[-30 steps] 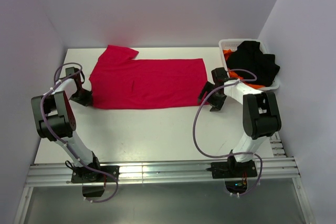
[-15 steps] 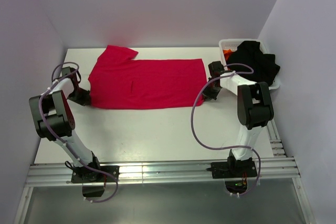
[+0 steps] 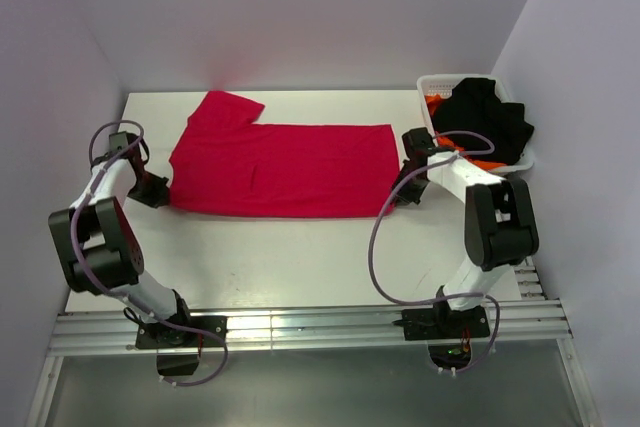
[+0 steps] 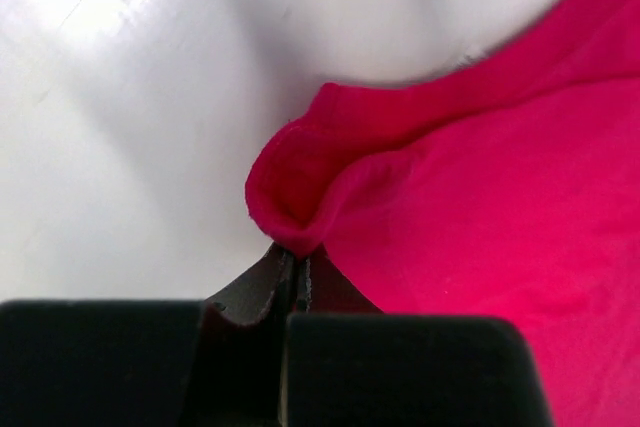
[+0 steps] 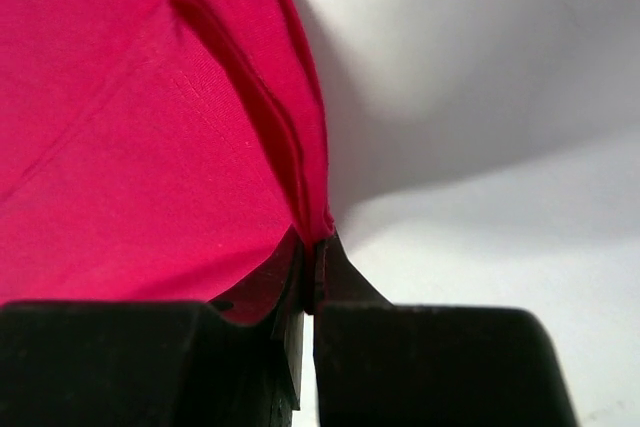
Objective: Fold and stack the t-shirts
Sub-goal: Fold the flattened tshirt in 1/3 of the way, then grap the side of the flattened tshirt furthest away from the robot with both arms
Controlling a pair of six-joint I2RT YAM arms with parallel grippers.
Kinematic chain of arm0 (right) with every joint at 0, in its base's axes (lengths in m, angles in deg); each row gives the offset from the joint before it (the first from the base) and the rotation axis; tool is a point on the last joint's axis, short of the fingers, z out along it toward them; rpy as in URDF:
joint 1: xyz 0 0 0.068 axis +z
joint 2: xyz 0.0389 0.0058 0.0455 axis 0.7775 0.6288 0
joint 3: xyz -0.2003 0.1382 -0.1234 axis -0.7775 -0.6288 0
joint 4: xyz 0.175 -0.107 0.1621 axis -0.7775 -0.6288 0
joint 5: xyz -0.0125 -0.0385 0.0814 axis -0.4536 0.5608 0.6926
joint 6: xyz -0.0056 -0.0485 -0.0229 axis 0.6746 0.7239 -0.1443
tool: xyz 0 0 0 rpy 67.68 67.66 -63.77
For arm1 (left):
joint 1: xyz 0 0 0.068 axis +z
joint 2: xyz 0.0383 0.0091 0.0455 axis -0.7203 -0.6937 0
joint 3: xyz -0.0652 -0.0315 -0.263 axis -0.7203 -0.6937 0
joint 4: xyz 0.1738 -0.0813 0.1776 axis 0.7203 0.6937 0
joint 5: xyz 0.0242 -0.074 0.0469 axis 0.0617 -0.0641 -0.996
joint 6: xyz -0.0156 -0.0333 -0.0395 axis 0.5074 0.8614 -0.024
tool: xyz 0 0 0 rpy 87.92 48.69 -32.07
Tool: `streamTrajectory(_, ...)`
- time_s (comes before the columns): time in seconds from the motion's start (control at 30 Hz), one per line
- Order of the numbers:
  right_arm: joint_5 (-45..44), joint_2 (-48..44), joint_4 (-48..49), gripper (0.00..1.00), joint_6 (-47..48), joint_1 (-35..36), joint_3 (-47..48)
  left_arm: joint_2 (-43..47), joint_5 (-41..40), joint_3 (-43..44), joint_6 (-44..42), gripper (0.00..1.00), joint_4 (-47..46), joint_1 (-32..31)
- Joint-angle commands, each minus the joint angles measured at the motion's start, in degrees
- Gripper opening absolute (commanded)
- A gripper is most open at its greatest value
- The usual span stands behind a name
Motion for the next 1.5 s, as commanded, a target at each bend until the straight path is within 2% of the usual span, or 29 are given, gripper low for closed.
streamTrajectory(0.0, -5.3, -7.3, -3.1, 0.00, -0.3, -0.5, -3.0, 7.3, -2.6, -4.3, 0.0, 0.00, 2.7, 0.6)
streamTrajectory(0.3, -6.0, -18.6, -6.9, 0.00, 0.2, -0.5, -9.3, 22.3, -1.9, -15.5, -1.0, 0.00, 6.0, 0.6)
streamTrajectory(0.47, -5.8, -24.2, -9.1, 0.00, 0.1, -0.5, -12.1, 30.0, 1.6, -17.5, 1.3, 0.00, 8.1, 0.0)
streamTrajectory(0.73, -4.8, -33.8, -13.9, 0.00, -2.1, -0.5, -16.8, 38.0, 1.9, -21.0, 1.9, 0.00, 14.0, -0.1)
streamTrajectory(0.8, -5.3, -35.5, -16.5, 0.01, -2.4, -0.5, -16.7, 38.7, 2.2, -21.2, 1.1, 0.12, 15.2, 0.0)
streamTrajectory(0.83, -6.0, -37.2, -17.5, 0.38, -2.5, -0.5, -16.5, 39.2, 2.6, -21.2, 0.5, 0.35, 16.2, 0.0)
streamTrajectory(0.9, -6.8, -38.4, -20.0, 0.87, -2.4, -0.6, -15.0, 39.1, 2.9, -20.6, 0.8, 0.64, 17.6, -0.2)
streamTrajectory(0.93, -7.3, -39.1, -21.0, 1.00, -2.3, -0.6, -14.4, 38.8, 4.0, -20.0, 1.4, 0.90, 19.1, -0.2)
streamTrajectory(0.97, -8.1, -39.2, -22.4, 1.00, -2.2, -0.6, -12.8, 38.6, 4.4, -17.6, 1.7, 0.97, 19.8, -0.3)
streamTrajectory(1.0, -8.6, -39.1, -22.9, 1.00, -2.1, -0.6, -11.9, 37.4, 4.7, -15.8, 2.1, 0.99, 20.5, -0.3)
streamTrajectory(1.13, -10.3, -34.6, -23.4, 1.00, -0.9, -0.7, -5.0, 30.9, 5.0, -2.5, 2.8, 0.99, 21.2, -0.6)
streamTrajectory(1.17, -10.1, -32.9, -22.7, 1.00, -0.2, -0.7, -1.9, 28.7, 5.3, 3.6, 2.3, 0.99, 18.9, -0.6)
streamTrajectory(1.27, -8.4, -24.9, -21.6, 1.00, 0.7, -0.9, 4.9, 18.4, 10.7, 13.2, -1.5, 0.98, 9.1, -0.6)
streamTrajectory(1.33, -7.5, -19.2, -21.2, 1.00, 0.9, -0.9, 8.4, 8.5, 14.3, 18.7, -4.1, 0.97, 4.7, -0.6)
streamTrajectory(1.37, -7.2, -17.6, -21.1, 1.00, 1.2, -1.0, 11.4, 0.9, 14.9, 25.4, -4.7, 0.98, 2.6, -0.6)
streamTrajectory(1.4, -7.0, -15.1, -21.1, 1.00, 1.4, -0.9, 13.0, -3.1, 16.0, 29.1, -5.4, 0.98, 1.2, -0.5)
streamTrajectory(1.43, -7.0, -13.7, -21.2, 1.00, 1.7, -1.1, 14.6, -7.3, 20.2, 32.8, -7.1, 0.97, 0.1, -0.7)
streamTrajectory(1.47, -6.7, -11.8, -21.2, 1.00, 2.2, -1.0, 17.0, -16.4, 21.8, 41.8, -7.8, 0.97, 0.4, -0.7)
